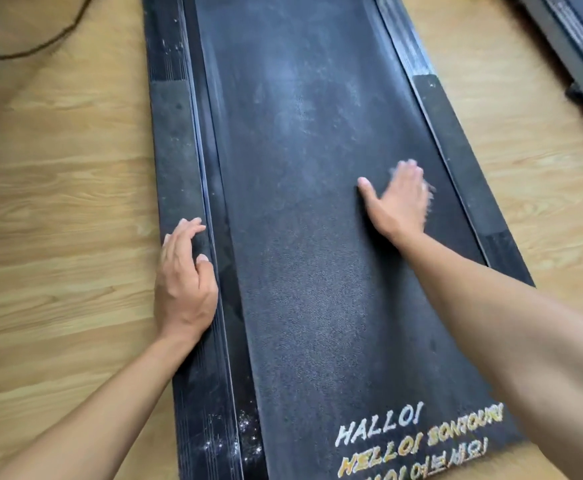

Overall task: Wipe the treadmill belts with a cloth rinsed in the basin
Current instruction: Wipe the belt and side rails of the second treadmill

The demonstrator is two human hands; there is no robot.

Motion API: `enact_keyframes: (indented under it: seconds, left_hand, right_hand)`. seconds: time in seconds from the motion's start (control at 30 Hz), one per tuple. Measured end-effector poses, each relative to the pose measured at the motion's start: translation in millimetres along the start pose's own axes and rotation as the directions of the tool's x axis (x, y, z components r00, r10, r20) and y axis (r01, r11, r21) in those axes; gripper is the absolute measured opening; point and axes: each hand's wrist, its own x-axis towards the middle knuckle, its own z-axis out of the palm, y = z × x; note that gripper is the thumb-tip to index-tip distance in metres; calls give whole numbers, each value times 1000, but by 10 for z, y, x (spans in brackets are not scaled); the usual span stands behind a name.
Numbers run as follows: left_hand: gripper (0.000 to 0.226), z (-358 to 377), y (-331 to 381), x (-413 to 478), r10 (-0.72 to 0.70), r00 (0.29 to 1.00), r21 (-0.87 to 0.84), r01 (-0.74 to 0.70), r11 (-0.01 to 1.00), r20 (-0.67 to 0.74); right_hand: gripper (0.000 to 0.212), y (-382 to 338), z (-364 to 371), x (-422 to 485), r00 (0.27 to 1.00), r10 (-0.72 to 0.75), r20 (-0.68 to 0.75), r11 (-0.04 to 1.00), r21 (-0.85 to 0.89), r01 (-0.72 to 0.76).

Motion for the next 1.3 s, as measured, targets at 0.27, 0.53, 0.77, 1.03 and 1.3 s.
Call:
enact_keyframes:
  seconds: [0.27, 0.53, 0.77, 1.03, 1.3]
  left_hand:
    - [49, -43, -33, 21, -52, 996, -44, 49, 998, -75]
    - [50, -43, -34, 16, 0, 1000, 101, 2, 995, -19]
    - [45, -19, 35, 13, -12, 1000, 109, 13, 994, -12]
    - [42, -54, 71, 30, 56, 996, 92, -62, 994, 63]
    - [36, -53, 55, 56, 48, 998, 229, -58, 972, 48]
  right_hand:
    - [89, -1780, 642, -1390, 691, -699, 183, 695, -53, 717]
    - [90, -217, 287, -1117, 793, -582, 178, 793, -90, 602]
    - [108, 1754, -274, -928, 958, -227, 173, 953, -162, 255]
    - [108, 384, 178, -1674, 959, -257, 122, 964, -36, 263]
    - [101, -665, 668, -2720, 563, -771, 299, 571, -66, 818]
